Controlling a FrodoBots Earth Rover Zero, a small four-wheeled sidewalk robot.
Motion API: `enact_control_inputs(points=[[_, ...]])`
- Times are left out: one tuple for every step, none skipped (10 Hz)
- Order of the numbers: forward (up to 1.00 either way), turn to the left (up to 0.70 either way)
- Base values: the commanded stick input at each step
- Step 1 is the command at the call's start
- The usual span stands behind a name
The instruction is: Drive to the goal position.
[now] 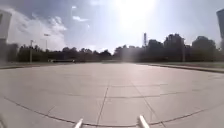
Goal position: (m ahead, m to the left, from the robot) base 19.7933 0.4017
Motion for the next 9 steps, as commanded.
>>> enact_control_inputs(points=[[0.7,0.0],[0.7,0.0],[0.7,0.0],[0.7,0.0],[0.7,0.0],[0.7,0.0],[0.7,0.0],[0.7,0.0],[0.7,0.0]])
